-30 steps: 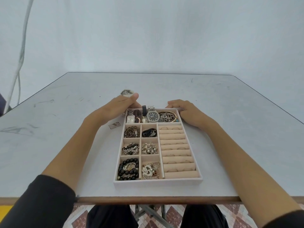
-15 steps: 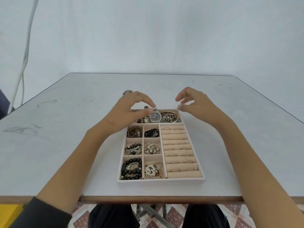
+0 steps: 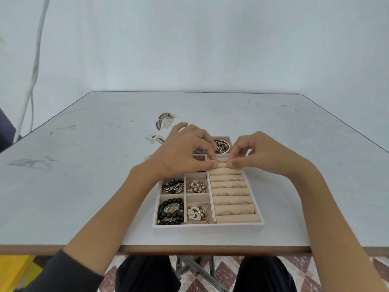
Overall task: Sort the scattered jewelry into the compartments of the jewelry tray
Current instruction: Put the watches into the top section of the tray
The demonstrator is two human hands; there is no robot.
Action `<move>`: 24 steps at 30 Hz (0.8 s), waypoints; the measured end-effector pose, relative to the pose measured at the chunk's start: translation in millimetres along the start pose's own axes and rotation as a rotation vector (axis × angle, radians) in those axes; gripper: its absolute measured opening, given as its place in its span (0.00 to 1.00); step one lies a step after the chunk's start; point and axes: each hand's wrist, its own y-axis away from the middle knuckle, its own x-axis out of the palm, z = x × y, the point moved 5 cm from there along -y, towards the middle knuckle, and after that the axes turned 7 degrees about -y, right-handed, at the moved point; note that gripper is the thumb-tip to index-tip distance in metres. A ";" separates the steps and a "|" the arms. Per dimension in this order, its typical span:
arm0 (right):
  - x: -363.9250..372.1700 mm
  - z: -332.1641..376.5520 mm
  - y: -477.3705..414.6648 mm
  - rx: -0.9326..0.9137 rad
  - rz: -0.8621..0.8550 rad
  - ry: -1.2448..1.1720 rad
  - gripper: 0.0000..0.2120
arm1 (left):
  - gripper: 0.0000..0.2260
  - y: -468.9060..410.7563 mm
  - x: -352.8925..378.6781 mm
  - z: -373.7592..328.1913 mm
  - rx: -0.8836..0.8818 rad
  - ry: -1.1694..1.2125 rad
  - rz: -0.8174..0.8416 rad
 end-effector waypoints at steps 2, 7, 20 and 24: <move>0.1 -0.8 0.2 0.002 0.001 -0.002 0.04 | 0.13 -0.3 0.7 -0.7 0.005 -0.015 -0.010; 1.6 -3.0 4.3 -0.007 -0.040 -0.031 0.03 | 0.13 6.5 -0.8 -0.9 0.012 0.027 -0.063; 45.9 -17.6 40.3 0.238 -0.269 -0.811 0.32 | 0.22 88.8 -3.1 -15.7 -0.747 0.915 -0.287; 50.7 -5.5 45.6 0.220 -0.312 -0.661 0.31 | 0.24 96.5 -4.9 -18.0 -0.798 0.995 -0.299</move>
